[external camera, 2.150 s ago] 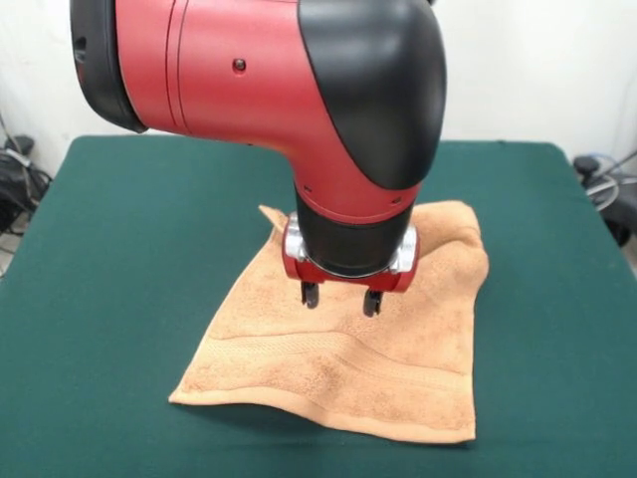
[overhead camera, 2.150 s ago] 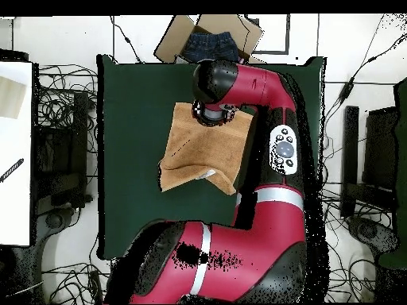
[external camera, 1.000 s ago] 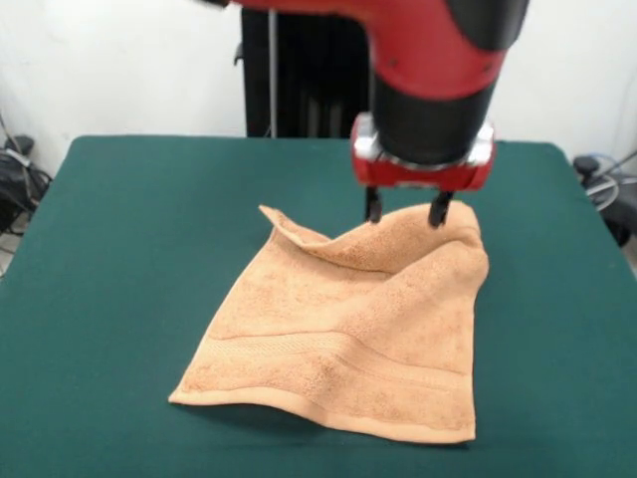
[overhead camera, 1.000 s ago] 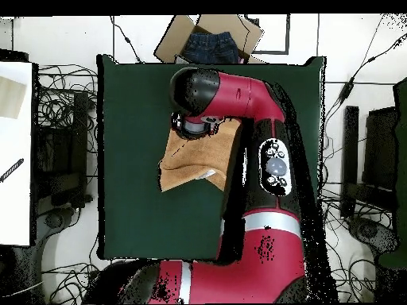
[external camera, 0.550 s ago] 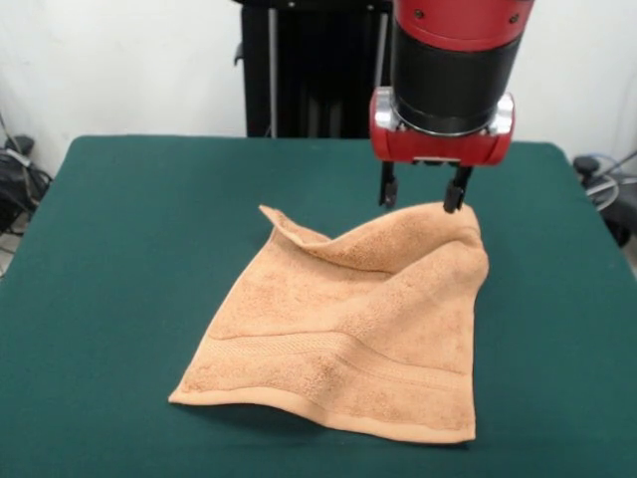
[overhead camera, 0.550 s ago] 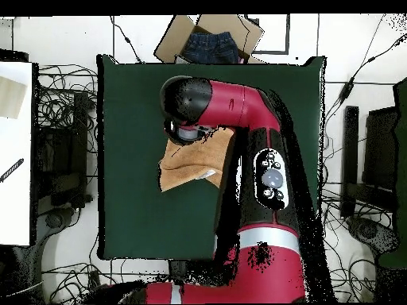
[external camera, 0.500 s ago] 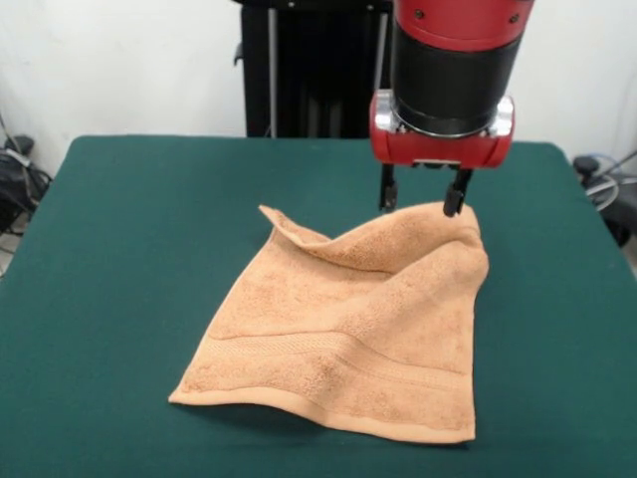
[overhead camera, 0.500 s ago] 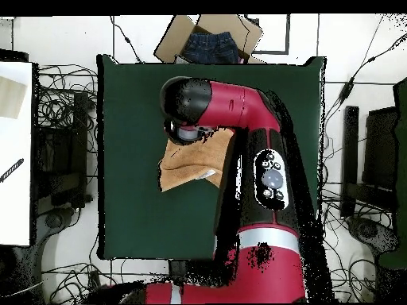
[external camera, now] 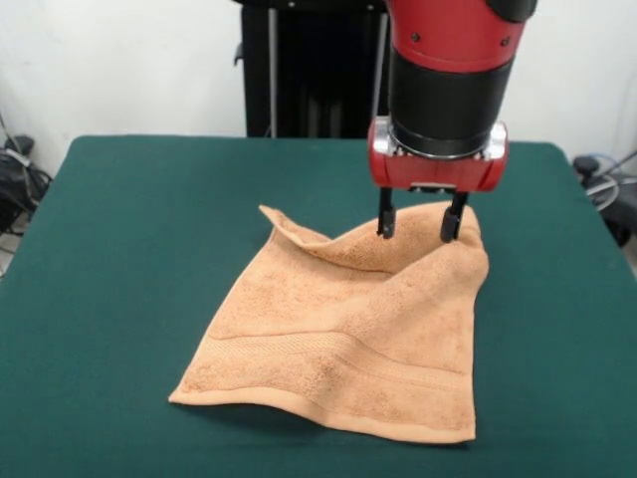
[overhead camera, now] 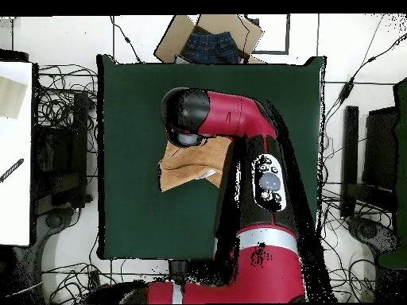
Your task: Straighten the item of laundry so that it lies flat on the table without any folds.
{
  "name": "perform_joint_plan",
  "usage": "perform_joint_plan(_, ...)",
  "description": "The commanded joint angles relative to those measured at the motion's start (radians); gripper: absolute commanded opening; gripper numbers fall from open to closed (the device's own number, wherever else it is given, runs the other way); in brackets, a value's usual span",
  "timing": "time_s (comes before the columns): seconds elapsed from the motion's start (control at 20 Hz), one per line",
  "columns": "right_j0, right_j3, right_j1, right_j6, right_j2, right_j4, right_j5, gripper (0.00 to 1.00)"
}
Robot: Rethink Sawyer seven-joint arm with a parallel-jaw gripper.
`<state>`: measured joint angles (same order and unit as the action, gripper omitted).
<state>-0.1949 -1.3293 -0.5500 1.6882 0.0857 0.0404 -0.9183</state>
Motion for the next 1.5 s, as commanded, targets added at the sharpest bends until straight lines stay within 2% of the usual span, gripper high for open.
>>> perform_joint_plan(0.05, 0.004, -0.222, 0.024, 0.14, 0.046, -0.014, 0.137, 1.0)
perform_joint_plan(0.35, 0.013, -0.339, -0.035, 0.156, 0.041, -0.012, 0.229, 1.0)
perform_joint_plan(0.65, 0.002, -0.43, -0.058, 0.14, 0.053, -0.001, 0.337, 1.0)
perform_joint_plan(1.25, 0.006, -0.539, -0.051, 0.148, 0.057, 0.016, 0.531, 1.0)
perform_joint_plan(1.5, 0.036, -0.576, -0.044, 0.182, 0.037, 0.022, 0.62, 1.0)
